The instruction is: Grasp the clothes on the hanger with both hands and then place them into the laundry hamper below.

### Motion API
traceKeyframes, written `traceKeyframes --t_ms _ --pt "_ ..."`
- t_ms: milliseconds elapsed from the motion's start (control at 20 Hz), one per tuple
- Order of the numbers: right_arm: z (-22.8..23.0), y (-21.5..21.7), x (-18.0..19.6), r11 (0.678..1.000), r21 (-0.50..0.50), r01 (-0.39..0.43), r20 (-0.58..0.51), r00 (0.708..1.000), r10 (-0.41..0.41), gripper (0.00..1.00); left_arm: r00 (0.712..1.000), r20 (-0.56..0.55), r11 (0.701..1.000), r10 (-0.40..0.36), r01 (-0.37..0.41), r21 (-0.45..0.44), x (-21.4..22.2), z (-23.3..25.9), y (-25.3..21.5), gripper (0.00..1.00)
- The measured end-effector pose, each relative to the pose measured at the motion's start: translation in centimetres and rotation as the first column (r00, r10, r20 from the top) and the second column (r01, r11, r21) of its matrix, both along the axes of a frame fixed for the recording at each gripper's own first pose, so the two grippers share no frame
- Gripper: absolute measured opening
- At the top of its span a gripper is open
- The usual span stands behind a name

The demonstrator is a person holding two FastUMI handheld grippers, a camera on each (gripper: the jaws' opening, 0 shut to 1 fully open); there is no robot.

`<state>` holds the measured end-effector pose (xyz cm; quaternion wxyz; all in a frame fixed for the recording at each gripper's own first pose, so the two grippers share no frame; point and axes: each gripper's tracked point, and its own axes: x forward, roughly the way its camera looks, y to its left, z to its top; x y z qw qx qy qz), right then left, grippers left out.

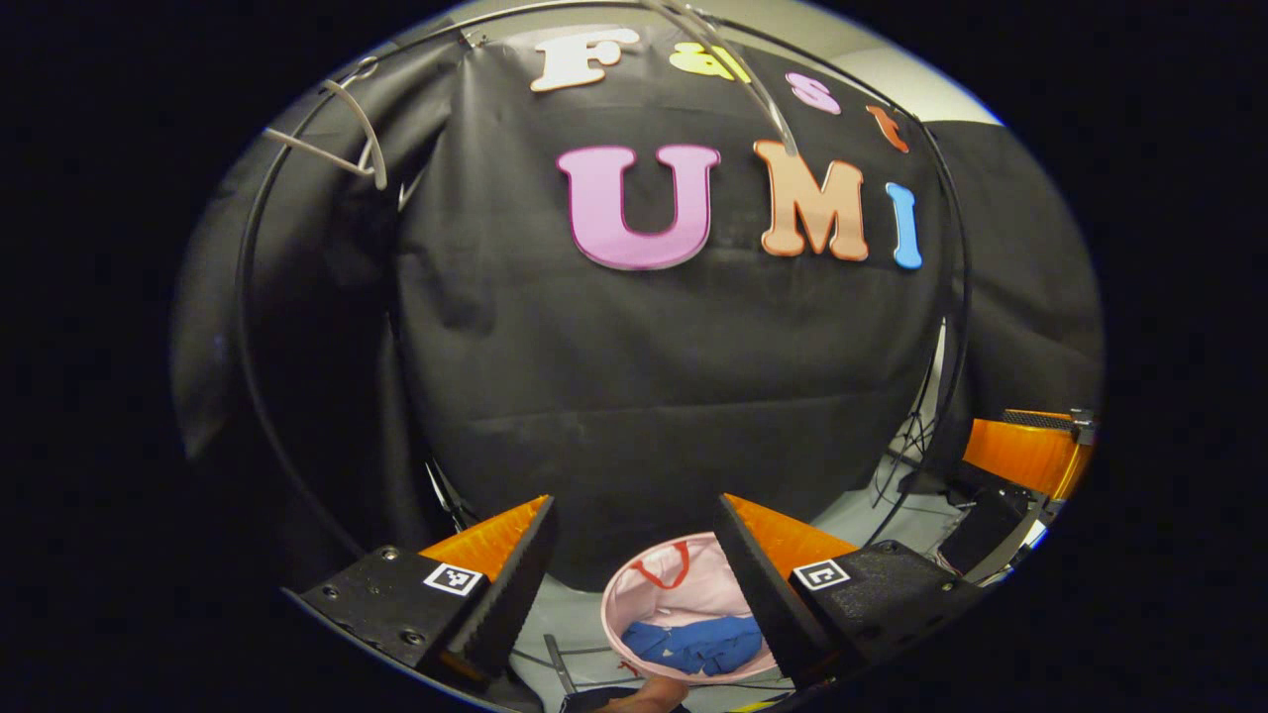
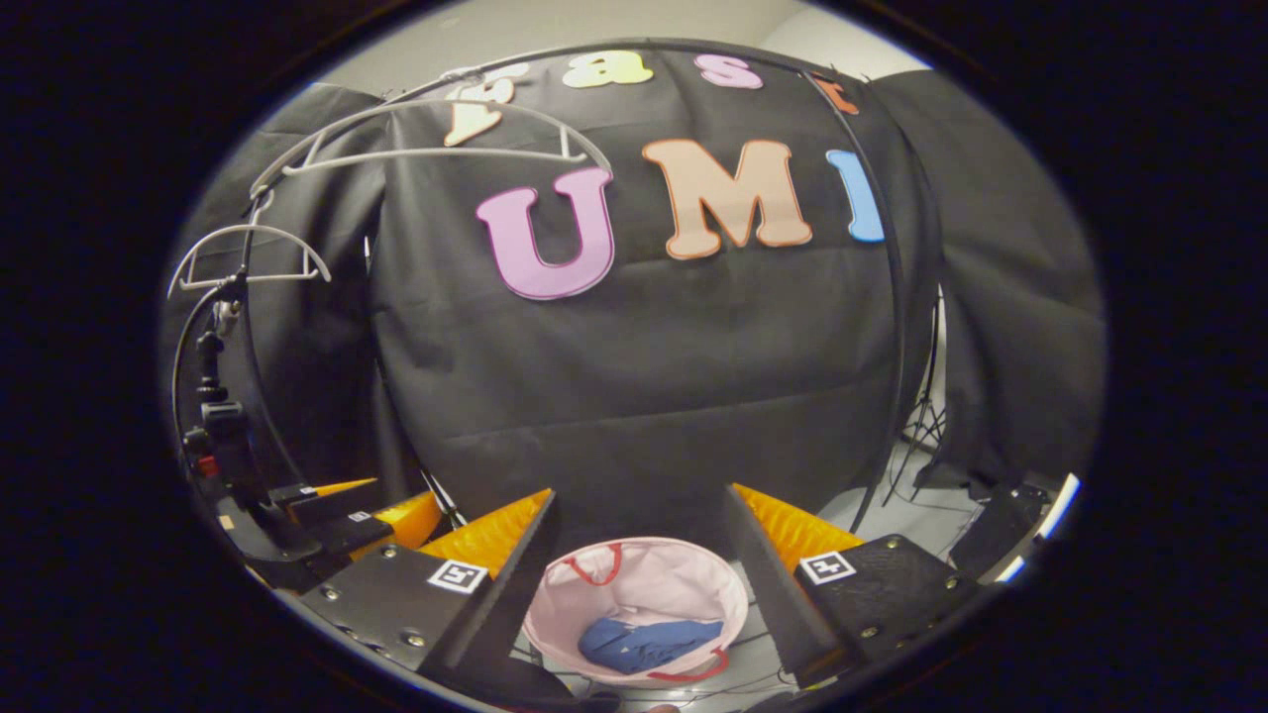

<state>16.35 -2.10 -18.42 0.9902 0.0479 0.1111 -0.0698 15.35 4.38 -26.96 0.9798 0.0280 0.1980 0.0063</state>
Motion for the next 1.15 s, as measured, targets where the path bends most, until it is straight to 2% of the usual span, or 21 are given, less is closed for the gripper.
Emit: traceKeyframes --t_ms 300,500,650,700,750,800,850,900,950,1000,1050,1100,1150 --pt "6.6 1.4 -3.0 0.994 -0.096 -0.045 0.093 0.994 0.054 0.99 0.988 0.151 0.998 0.041 -0.034 -0.048 -0.3 9.7 0.9 1.0" --pt "11.0 2.8 -5.4 0.99 -0.122 -0.074 0.172 0.98 0.095 0.99 0.958 0.276 0.996 0.071 -0.053 -0.073 -2.1 16.4 1.5 0.95" --pt "14.8 3.0 -8.1 0.988 -0.133 -0.08 0.254 0.961 0.112 0.94 0.938 0.337 0.995 0.086 -0.061 -0.085 -3.4 20.4 1.9 0.93" --pt "16.1 3.0 -8.7 0.987 -0.137 -0.083 0.282 0.952 0.119 0.98 0.932 0.351 0.994 0.092 -0.064 -0.091 -3.7 21.6 1.9 0.93" --pt "17.2 3.0 -9.4 0.987 -0.137 -0.083 0.308 0.943 0.123 0.96 0.927 0.362 0.993 0.096 -0.067 -0.092 -4.6 22.5 1.9 0.93" --pt "18.0 3.0 -9.9 0.987 -0.133 -0.089 0.325 0.937 0.128 0.98 0.922 0.374 0.994 0.097 -0.067 -0.092 -5.2 23.2 1.8 0.93" --pt "18.5 3.0 -10.5 0.985 -0.134 -0.11 0.335 0.93 0.149 0.93 0.914 0.395 0.994 0.096 -0.064 -0.093 -5.9 23.6 1.8 0.93" --pt "18.8 3.2 -11.1 0.982 -0.13 -0.136 0.341 0.924 0.174 0.95 0.911 0.403 0.994 0.087 -0.054 -0.094 -6.4 23.5 1.9 0.93" --pt "19.1 3.1 -11.5 0.982 -0.123 -0.145 0.349 0.92 0.18 0.98 0.913 0.4 0.994 0.082 -0.048 -0.093 -6.7 23.1 1.9 0.96" --pt "19.4 2.5 -11.9 0.982 -0.118 -0.145 0.354 0.918 0.178 1.0 0.92 0.385 0.995 0.075 -0.043 -0.091 -7.0 22.4 2.0 0.92" --pt "19.4 1.8 -12.2 0.985 -0.109 -0.135 0.357 0.92 0.165 0.93 0.928 0.366 0.995 0.07 -0.039 -0.09 -7.4 21.8 1.9 0.92" --pt "19.2 1.2 -12.4 0.986 -0.105 -0.129 0.356 0.921 0.159 0.93 0.933 0.355 0.995 0.061 -0.03 -0.091 -7.8 21.4 1.6 0.95" --pt "19.1 0.9 -12.5 0.986 -0.103 -0.128 0.355 0.922 0.156 0.93 0.936 0.348 0.996 0.054 -0.025 -0.088 -8.1 21.2 1.3 0.93"
